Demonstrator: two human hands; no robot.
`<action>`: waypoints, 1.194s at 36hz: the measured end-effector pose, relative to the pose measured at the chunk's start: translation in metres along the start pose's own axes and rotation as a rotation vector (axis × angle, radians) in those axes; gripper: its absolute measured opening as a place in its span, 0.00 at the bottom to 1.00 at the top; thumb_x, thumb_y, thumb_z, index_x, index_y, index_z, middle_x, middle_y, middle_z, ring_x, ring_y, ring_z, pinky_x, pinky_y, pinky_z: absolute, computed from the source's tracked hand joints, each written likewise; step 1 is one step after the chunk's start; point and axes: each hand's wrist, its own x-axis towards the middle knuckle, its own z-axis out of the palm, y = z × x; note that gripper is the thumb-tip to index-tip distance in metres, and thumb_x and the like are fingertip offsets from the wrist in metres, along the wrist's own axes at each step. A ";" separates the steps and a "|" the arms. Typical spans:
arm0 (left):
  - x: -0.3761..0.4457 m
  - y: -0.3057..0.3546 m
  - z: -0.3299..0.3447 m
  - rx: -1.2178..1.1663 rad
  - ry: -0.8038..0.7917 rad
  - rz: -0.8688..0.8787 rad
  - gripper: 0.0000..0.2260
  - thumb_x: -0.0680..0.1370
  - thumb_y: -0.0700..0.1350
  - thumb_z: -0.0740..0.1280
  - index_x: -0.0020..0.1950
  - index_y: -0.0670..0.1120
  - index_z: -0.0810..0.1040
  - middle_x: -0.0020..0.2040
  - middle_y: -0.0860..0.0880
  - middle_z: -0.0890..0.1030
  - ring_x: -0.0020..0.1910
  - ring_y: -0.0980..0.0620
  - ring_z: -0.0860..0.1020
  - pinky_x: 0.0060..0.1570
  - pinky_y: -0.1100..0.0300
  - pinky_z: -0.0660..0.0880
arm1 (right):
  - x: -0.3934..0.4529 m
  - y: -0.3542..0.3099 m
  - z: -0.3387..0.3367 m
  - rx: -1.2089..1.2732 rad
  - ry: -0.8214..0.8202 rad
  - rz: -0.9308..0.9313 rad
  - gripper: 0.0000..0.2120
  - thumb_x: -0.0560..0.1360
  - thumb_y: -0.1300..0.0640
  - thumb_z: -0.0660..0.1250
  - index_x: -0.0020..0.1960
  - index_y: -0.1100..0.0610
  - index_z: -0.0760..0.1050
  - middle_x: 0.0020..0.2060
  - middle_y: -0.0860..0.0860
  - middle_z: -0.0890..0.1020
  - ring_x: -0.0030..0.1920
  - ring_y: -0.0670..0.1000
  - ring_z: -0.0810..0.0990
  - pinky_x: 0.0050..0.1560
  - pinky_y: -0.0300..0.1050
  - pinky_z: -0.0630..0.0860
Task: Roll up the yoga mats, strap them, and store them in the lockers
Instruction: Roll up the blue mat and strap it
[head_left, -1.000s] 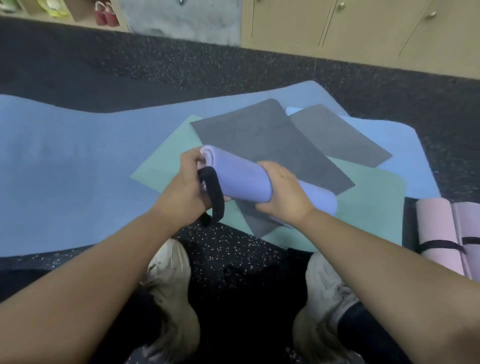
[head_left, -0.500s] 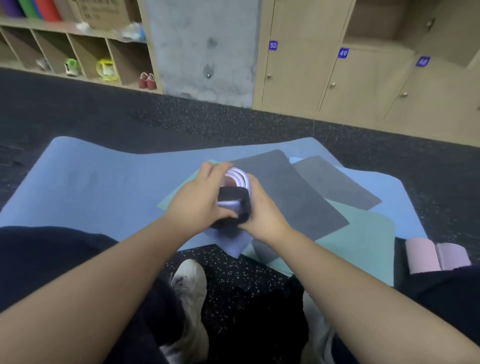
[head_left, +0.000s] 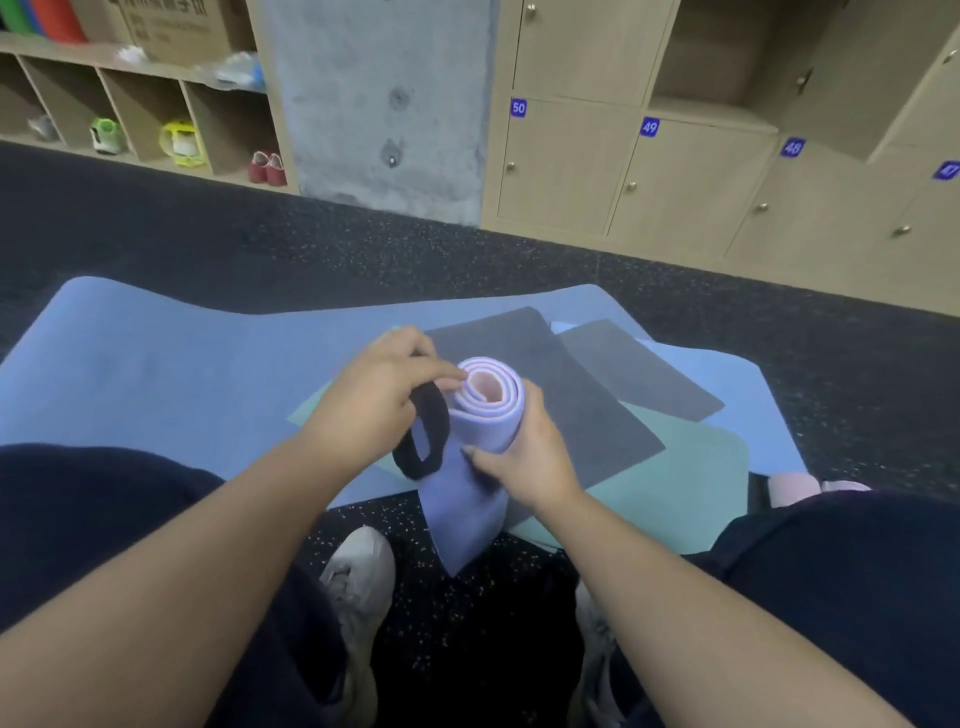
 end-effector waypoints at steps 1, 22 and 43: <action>0.001 0.001 -0.005 0.029 0.004 0.009 0.19 0.68 0.28 0.67 0.50 0.48 0.85 0.42 0.53 0.75 0.44 0.55 0.71 0.44 0.73 0.64 | 0.001 0.002 0.000 0.012 0.017 0.014 0.35 0.66 0.57 0.78 0.63 0.41 0.61 0.53 0.37 0.74 0.56 0.45 0.76 0.52 0.39 0.70; -0.007 -0.025 0.036 -0.121 -0.203 -0.311 0.22 0.72 0.31 0.61 0.55 0.57 0.63 0.51 0.51 0.78 0.50 0.49 0.76 0.47 0.54 0.72 | 0.016 -0.004 -0.004 0.080 -0.080 0.007 0.33 0.66 0.59 0.77 0.62 0.42 0.64 0.53 0.32 0.75 0.54 0.38 0.76 0.50 0.30 0.73; -0.002 -0.024 0.052 -0.230 -0.301 -0.232 0.41 0.72 0.42 0.74 0.60 0.82 0.54 0.48 0.47 0.72 0.46 0.53 0.74 0.52 0.62 0.70 | 0.013 0.003 0.004 0.129 -0.202 -0.015 0.43 0.68 0.60 0.76 0.74 0.50 0.55 0.62 0.36 0.72 0.61 0.33 0.73 0.60 0.34 0.71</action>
